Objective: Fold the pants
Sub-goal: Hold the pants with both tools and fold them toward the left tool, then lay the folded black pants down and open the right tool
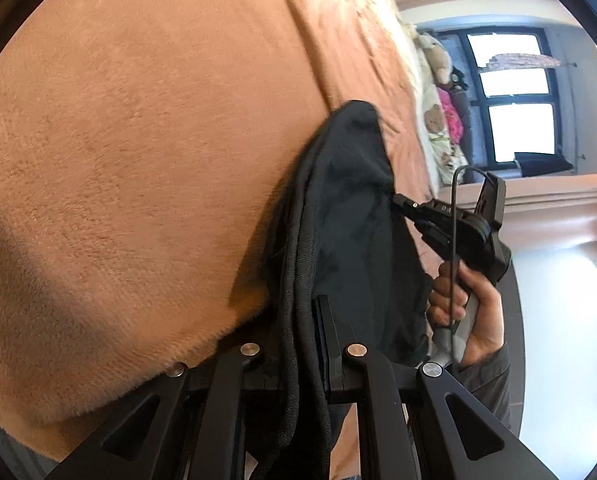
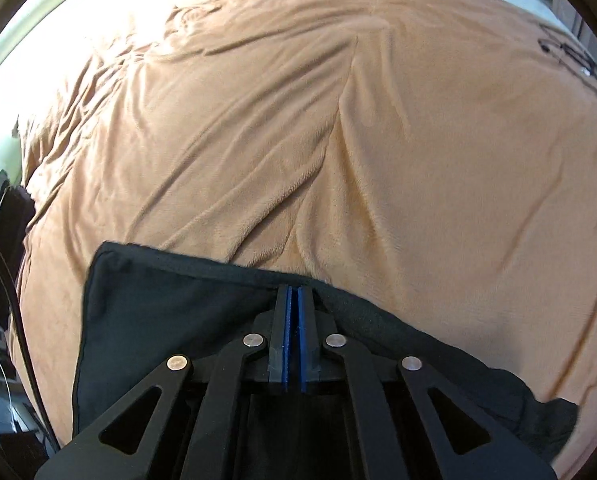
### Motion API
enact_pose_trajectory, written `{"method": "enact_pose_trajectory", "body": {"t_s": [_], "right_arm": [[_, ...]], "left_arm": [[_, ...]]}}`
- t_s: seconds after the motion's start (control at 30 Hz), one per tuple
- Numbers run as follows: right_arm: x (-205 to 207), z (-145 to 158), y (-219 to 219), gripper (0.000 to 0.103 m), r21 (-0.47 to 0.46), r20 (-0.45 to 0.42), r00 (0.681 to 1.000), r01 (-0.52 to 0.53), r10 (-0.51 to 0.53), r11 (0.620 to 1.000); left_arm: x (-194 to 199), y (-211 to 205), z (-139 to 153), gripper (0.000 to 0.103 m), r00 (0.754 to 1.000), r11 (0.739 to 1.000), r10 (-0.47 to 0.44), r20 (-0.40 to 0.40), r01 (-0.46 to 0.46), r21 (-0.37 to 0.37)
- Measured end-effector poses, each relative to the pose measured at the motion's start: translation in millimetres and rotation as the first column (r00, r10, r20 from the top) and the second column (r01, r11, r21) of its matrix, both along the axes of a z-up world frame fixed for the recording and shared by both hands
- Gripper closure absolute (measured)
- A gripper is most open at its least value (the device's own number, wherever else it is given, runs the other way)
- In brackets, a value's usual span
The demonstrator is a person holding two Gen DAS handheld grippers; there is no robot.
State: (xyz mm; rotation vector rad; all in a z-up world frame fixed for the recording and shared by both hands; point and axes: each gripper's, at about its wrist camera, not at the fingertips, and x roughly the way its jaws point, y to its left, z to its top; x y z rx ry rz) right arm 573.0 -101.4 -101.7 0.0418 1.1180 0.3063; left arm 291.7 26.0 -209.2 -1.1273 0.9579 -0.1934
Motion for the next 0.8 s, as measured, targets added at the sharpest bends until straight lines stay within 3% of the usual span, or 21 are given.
{"method": "enact_pose_trajectory", "body": {"t_s": [0.13,0.3,0.53,0.8], "right_arm": [[-28,18,-7,0.101,0.023,0.026,0.999,-0.028,0.027,0.999],[-70,30,-21,0.101,0.122,0.018,0.998,-0.062,0.06,0.991],[-122,21,-30,0.101,0.19,-0.027,0.993,-0.111,0.118,0.976],[-145,5,-36,0.101,0.204,-0.054,0.99,-0.114,0.127,0.972]], "left_arm": [[-1,-2,10,0.092,0.999,1.0,-0.003,0.033,0.003,-0.011],[2,-6,22,0.092,0.998,1.0,-0.014,0.059,0.014,0.002],[4,-8,28,0.092,0.998,0.998,-0.042,0.048,0.04,0.041],[12,-1,24,0.092,0.998,0.994,-0.056,0.023,0.053,0.092]]}}
